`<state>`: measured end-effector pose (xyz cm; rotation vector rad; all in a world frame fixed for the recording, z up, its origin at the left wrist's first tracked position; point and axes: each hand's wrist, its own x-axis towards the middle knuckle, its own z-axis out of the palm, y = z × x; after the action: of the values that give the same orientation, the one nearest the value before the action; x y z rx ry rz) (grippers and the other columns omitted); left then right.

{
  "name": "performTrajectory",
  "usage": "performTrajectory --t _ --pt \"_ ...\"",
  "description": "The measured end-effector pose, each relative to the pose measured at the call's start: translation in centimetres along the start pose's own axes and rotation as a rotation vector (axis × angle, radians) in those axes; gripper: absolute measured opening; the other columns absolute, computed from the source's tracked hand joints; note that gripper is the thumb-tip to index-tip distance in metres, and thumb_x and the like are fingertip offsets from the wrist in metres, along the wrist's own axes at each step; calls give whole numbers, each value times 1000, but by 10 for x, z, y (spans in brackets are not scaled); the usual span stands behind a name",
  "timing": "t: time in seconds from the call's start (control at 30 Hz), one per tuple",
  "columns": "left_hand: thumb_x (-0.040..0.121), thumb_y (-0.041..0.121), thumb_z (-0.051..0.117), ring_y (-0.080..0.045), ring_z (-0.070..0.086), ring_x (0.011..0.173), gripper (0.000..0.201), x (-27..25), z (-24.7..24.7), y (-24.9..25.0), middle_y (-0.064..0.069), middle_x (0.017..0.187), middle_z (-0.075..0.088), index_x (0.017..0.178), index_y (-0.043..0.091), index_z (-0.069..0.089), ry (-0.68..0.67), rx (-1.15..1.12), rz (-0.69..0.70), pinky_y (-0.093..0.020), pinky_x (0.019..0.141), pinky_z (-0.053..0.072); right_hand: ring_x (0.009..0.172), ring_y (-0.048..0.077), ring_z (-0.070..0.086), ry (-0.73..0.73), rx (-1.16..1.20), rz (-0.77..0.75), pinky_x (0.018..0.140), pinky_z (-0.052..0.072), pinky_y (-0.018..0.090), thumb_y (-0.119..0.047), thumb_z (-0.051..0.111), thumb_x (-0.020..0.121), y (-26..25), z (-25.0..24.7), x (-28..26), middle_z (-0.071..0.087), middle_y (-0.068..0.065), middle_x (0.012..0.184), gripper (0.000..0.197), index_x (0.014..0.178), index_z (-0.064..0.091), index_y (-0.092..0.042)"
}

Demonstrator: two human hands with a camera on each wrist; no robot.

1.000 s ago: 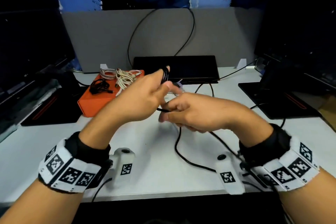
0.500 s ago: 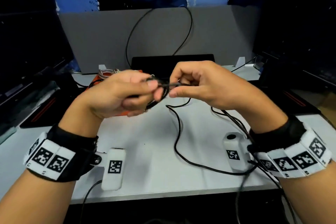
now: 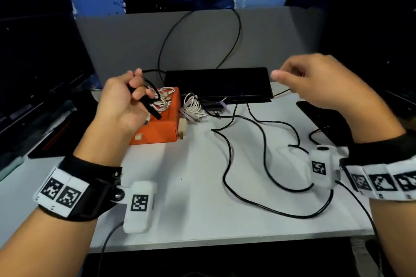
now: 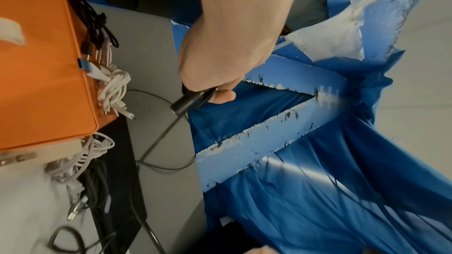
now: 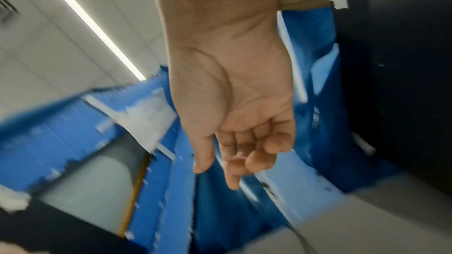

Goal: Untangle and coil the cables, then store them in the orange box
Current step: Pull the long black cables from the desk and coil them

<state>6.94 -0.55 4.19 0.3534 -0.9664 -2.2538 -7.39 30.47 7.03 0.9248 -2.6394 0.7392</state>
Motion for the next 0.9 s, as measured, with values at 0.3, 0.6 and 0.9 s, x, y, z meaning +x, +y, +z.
performTrajectory --t 0.3,0.6,0.9 --pt "103 22 40 -12 9 40 43 -47 29 -37 9 44 28 65 18 60 -473 296 -239 -23 48 25 120 14 56 79 159 -511 104 42 34 -43 35 105 -106 18 -65 62 -5 129 46 139 59 -23" --pt "100 44 41 -9 9 30 42 -57 31 -40 11 39 20 69 20 54 -723 350 -383 -20 37 26 72 16 61 -41 481 -281 74 51 47 -58 36 103 -74 82 -20 64 5 78 54 91 64 -13" --pt "108 38 35 -6 40 34 46 -59 33 -34 10 37 35 71 18 55 -747 302 -318 -23 61 50 65 21 53 -341 1326 -48 77 52 39 -44 46 108 -91 79 -27 41 0 63 42 78 48 -15"
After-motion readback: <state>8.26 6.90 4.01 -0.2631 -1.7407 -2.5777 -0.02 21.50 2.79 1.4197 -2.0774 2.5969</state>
